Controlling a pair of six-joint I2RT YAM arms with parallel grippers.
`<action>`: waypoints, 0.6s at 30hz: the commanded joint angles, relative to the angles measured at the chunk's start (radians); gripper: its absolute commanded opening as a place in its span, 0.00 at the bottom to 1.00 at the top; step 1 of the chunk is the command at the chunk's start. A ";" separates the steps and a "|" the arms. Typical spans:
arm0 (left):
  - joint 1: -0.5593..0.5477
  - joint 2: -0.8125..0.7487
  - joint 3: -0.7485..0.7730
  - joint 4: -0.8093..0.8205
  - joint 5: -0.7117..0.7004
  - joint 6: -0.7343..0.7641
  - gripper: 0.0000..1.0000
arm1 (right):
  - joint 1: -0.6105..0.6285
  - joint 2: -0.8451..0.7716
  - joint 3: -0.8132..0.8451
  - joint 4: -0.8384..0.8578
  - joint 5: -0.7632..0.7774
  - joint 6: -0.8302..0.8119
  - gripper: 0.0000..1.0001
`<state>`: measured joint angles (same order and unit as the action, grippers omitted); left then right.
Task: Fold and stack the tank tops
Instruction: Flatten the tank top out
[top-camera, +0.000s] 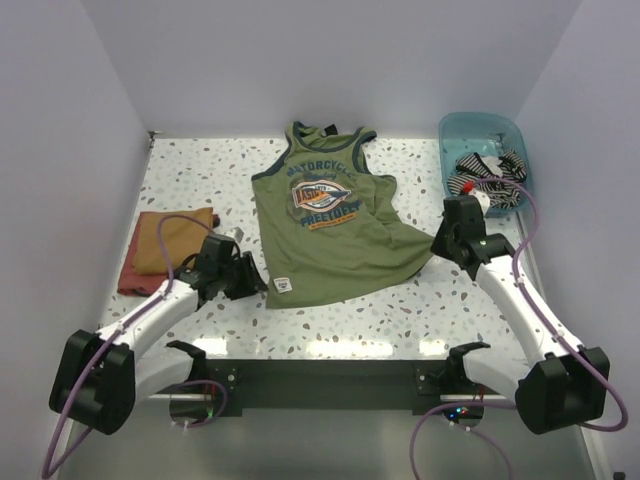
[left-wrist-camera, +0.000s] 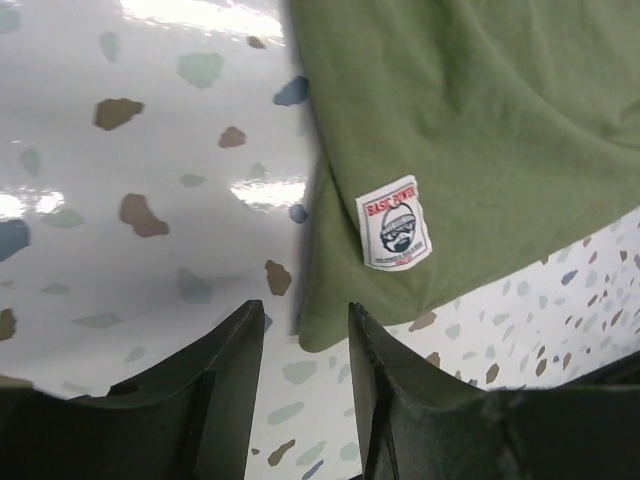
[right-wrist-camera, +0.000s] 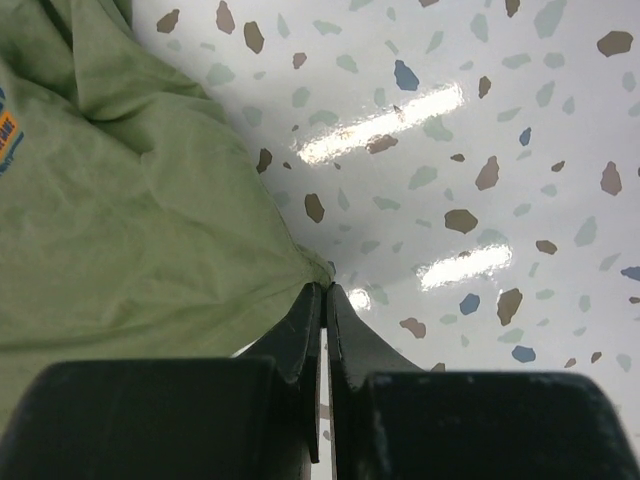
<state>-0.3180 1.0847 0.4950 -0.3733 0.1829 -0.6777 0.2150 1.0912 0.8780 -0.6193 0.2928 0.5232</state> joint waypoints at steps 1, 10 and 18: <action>-0.055 0.027 0.011 0.102 0.056 0.032 0.44 | 0.000 0.015 -0.011 0.000 -0.026 -0.009 0.00; -0.145 0.061 0.004 0.039 -0.103 -0.013 0.43 | -0.002 0.013 -0.017 0.018 -0.030 -0.009 0.00; -0.197 0.121 0.037 0.070 -0.094 -0.022 0.35 | -0.002 0.018 -0.004 0.024 -0.038 -0.009 0.00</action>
<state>-0.5026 1.2022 0.4980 -0.3294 0.1154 -0.6880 0.2150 1.1072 0.8604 -0.6144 0.2668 0.5228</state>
